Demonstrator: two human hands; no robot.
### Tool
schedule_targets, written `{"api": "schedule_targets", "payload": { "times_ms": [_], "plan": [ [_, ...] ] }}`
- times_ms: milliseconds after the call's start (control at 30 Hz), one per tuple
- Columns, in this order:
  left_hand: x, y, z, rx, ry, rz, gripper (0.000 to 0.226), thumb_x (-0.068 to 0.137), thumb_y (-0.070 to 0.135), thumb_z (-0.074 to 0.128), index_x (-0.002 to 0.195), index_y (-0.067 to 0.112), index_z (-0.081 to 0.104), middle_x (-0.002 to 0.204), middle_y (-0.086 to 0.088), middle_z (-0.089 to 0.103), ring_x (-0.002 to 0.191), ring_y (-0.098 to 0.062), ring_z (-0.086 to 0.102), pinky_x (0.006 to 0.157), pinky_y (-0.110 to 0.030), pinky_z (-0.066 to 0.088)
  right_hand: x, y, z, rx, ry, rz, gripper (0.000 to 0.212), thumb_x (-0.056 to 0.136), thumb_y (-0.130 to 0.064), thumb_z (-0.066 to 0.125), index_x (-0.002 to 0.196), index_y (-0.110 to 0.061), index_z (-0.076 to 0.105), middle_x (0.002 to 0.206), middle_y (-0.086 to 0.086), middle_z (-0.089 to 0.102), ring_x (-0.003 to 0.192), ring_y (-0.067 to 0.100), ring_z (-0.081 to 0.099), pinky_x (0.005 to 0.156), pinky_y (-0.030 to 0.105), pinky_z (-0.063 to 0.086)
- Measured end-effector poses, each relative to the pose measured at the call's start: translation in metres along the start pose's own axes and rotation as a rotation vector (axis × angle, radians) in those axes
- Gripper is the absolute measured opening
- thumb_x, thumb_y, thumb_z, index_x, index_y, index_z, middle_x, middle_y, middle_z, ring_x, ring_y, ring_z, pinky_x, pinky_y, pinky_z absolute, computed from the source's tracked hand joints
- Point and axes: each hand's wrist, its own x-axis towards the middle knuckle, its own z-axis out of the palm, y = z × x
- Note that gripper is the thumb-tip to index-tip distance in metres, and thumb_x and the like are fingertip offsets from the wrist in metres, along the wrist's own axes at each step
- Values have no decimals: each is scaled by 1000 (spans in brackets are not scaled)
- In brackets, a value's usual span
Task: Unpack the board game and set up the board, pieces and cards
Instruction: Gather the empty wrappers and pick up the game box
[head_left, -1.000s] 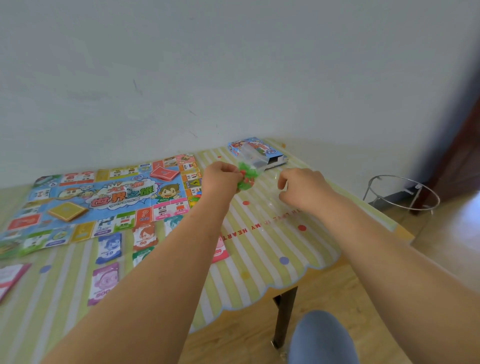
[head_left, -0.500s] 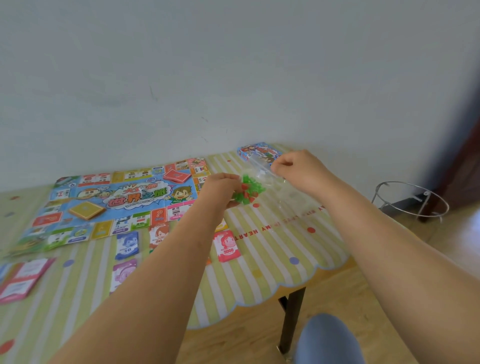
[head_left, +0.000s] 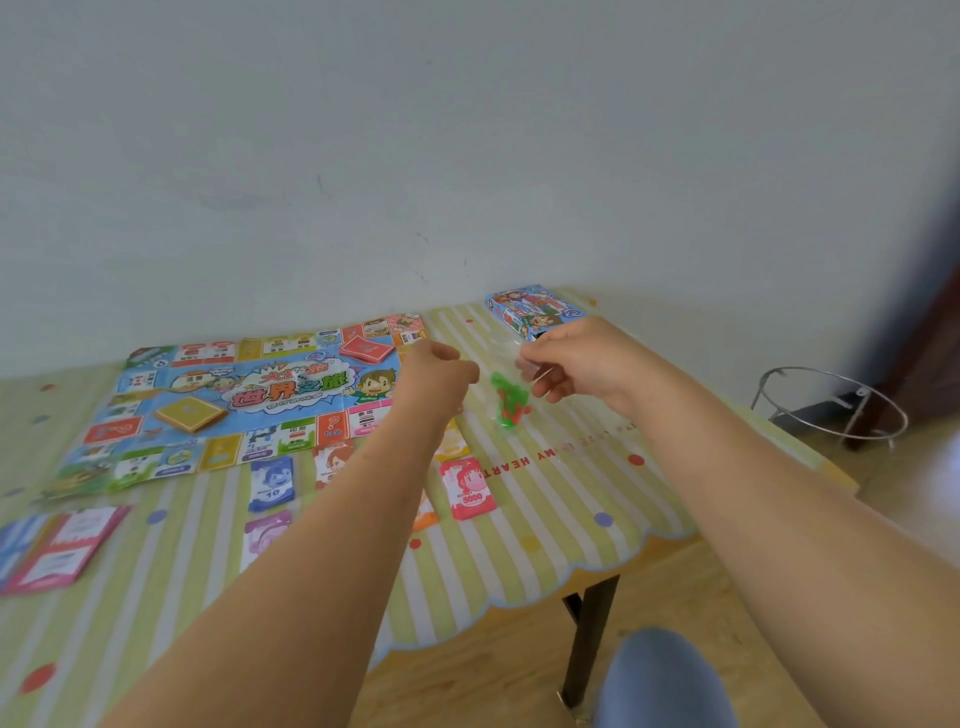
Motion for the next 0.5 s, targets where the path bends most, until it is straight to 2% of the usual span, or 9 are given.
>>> {"api": "schedule_targets", "payload": {
  "times_ms": [100,233,367,500],
  "plan": [
    [-4,7,-3,-39,-88,7,16,85,5,61,101,4,62,88,-9,64,66,-16,58,62,-28,51,-1,0,6,52,-3,24,6,88,-2,62,87,2,66,74,12,65,52,18,62,43,22,49],
    [-9,13,-3,-85,-159,-18,7,89,11,62,93,6,63,83,-7,67,63,-16,62,60,-25,54,-1,-3,10,55,-2,41,6,86,-2,65,80,-1,66,71,10,67,54,18,61,43,21,48],
    [-9,14,-3,-149,-169,-67,7,90,11,62,93,4,63,79,-9,66,60,-16,62,54,-22,55,-1,-6,11,26,-23,51,5,83,-2,65,82,2,68,77,13,68,57,18,61,46,23,49],
    [-11,15,-3,-214,-194,-106,13,89,10,63,98,0,63,76,-11,65,60,-17,63,53,-22,57,2,-3,10,-58,1,15,15,79,-5,68,90,5,72,81,13,68,63,17,57,55,25,48]
  ]
}}
